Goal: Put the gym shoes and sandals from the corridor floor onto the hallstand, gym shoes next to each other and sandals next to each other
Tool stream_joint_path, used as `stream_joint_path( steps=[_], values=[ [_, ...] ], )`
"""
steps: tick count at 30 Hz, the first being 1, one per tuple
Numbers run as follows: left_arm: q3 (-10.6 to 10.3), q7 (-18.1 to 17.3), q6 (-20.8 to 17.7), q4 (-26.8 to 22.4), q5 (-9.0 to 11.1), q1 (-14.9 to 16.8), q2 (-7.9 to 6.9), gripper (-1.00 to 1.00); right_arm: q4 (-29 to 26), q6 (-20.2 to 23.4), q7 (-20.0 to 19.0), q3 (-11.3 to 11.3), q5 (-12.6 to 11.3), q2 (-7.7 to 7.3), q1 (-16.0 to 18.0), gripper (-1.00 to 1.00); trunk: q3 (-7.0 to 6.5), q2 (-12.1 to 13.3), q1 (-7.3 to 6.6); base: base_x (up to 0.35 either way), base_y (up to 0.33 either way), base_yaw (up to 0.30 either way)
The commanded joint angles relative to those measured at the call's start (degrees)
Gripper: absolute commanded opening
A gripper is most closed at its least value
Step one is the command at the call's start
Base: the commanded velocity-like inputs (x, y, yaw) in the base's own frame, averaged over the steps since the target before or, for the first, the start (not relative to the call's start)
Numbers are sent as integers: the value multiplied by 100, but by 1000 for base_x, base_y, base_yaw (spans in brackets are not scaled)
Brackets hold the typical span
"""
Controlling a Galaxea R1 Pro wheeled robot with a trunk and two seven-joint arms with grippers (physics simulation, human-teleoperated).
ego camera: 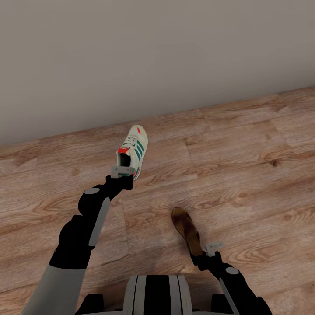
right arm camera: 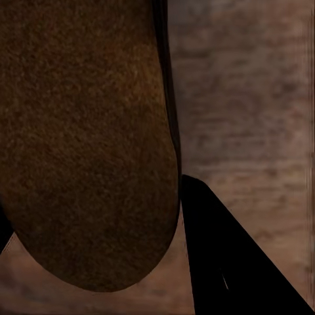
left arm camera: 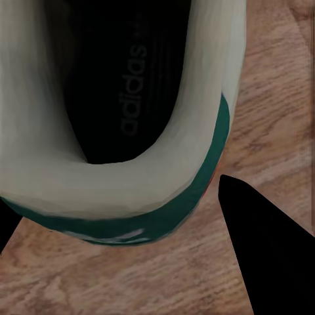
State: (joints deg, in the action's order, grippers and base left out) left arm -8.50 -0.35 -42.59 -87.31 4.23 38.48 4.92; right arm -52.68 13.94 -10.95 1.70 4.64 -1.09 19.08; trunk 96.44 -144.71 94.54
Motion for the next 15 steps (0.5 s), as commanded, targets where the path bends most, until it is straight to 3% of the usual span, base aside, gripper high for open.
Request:
stream_joint_path(
  steps=[1, 10, 15],
  values=[
    [3, 13, -30, -5, 34, 2, 1, -100, -15, 39, -11, 3, 28, -4, -1, -100, -20, 0, -3, 0, 0, 0],
    [-3, 14, -30, 21, 42, -6, -4, -100, -48, 96, 8, -50, 13, 6, -1, -100, -219, 12, -26, 0, 0, 0],
    [-3, 11, -30, 25, 49, -15, -8, -100, -133, 109, 14, -546, -11, 24, 3, -100, -330, 19, -39, 0, 0, 0]
  ],
)
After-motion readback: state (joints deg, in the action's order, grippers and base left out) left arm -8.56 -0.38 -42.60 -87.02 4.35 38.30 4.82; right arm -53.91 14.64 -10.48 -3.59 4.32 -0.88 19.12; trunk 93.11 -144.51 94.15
